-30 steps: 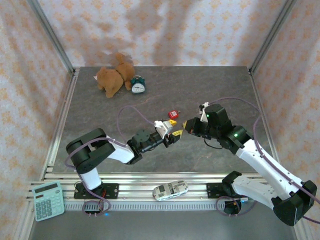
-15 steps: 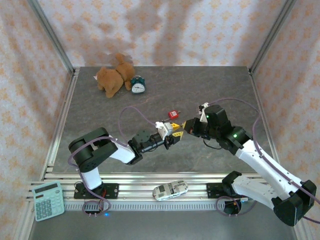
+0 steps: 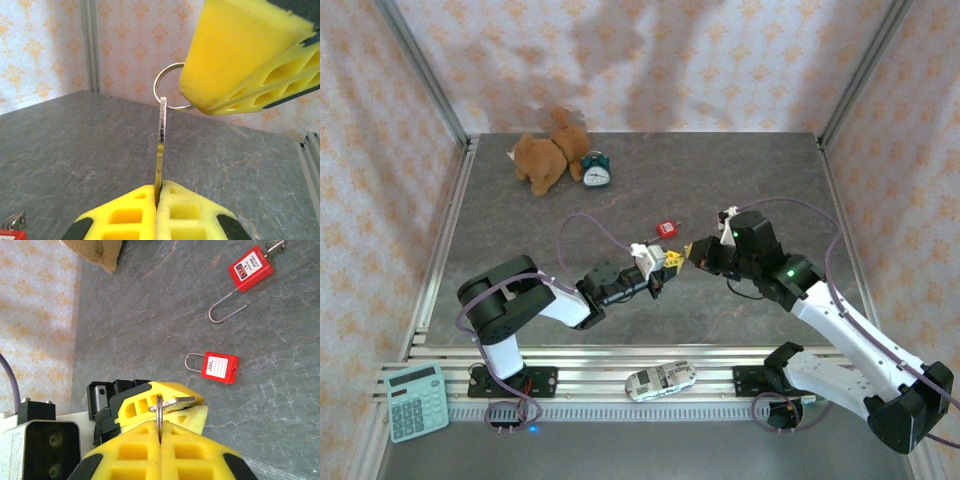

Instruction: Unlock with the key

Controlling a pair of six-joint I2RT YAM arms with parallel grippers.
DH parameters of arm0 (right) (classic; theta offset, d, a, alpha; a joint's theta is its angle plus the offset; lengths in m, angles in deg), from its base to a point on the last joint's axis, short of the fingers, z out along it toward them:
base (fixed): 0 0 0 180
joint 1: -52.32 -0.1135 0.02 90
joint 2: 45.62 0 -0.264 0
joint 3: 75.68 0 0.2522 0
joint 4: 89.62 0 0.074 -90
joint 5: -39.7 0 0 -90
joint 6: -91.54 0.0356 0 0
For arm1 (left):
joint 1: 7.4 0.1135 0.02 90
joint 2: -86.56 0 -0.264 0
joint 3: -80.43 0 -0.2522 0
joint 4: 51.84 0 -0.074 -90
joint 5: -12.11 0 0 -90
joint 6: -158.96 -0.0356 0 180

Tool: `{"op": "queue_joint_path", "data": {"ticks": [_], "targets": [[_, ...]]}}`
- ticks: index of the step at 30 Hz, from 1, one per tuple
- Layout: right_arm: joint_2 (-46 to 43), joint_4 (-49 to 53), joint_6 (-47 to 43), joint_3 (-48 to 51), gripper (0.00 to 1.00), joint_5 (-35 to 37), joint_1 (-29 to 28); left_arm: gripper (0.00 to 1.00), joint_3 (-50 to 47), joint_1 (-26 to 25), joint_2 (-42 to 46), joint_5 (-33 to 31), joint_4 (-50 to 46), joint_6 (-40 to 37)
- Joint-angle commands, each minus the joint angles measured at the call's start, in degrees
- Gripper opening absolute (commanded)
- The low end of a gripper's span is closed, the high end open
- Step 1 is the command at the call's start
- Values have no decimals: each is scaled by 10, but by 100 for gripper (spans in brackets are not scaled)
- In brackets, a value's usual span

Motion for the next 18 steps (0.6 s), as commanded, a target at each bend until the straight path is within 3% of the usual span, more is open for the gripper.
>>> {"op": "queue_joint_path", "data": {"ticks": [1,7,10,14,18], "targets": [[-11,-9,4,7,0,12,-4,0,0,7,2,2,25,-6],[-13,-3,0,9,1,31,-3,0,-14,7,21,-13,6,-29],[-15,6,-4,9,14,51,-3,0,-14,7,47,-22,-48,-56],[-34,24,-6,7,33,99,-4,0,-3,7,98,-62,-169,-111],[-52,17,1,22,41,136,-3,0,38,-2,159,-127,-363,-197]]}}
